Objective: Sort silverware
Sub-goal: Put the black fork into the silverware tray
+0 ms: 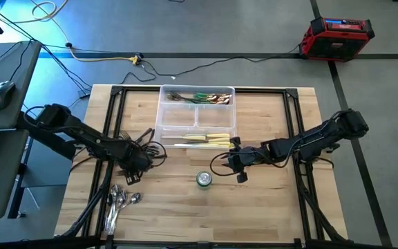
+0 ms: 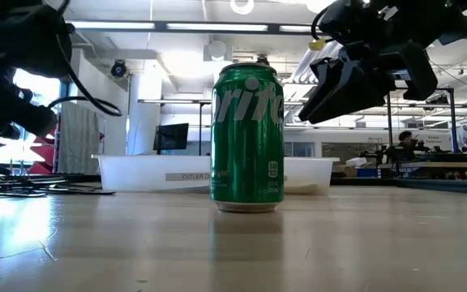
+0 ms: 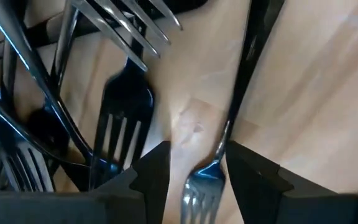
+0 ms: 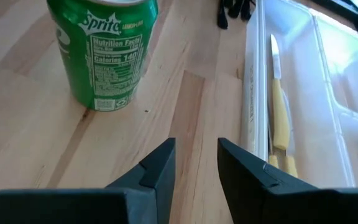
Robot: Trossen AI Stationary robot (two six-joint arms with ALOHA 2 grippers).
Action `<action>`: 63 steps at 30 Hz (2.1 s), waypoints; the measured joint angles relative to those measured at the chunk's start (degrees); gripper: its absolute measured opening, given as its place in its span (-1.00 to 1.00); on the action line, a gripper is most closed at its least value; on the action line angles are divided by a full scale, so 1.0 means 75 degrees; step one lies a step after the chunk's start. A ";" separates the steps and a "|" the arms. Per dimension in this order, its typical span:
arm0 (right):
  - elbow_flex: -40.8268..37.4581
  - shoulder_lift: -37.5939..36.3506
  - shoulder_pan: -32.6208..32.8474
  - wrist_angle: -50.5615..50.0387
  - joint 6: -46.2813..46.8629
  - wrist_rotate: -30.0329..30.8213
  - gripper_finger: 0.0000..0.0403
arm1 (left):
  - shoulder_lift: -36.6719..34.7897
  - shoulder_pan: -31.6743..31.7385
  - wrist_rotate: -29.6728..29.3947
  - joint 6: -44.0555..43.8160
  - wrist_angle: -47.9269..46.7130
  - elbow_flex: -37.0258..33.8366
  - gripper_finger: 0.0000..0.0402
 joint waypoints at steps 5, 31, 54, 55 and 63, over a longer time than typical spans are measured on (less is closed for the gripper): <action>0.0000 0.0000 0.0003 -0.0002 0.0038 0.0000 -0.49 | 0.0517 0.0003 0.0113 0.0283 0.0029 0.0045 -0.42; -0.0001 0.0000 0.0000 0.0179 -0.0360 0.0006 -0.49 | 0.0807 0.1765 -0.2398 0.2660 -0.2506 0.4461 -1.00; -0.0003 0.0000 -0.0015 0.0100 0.0023 0.0078 -0.49 | 0.6186 0.7348 -0.3694 1.1802 -0.0583 0.9123 -1.00; -0.0003 0.0000 -0.0015 0.0048 0.0072 0.0075 -0.49 | 0.6359 0.7405 -0.3742 1.1879 -0.0665 0.9176 -1.00; -0.0003 0.0000 -0.0015 -0.0209 0.0068 0.0064 -0.49 | 0.6899 0.7563 -0.3573 1.1943 -0.1002 0.9207 -1.00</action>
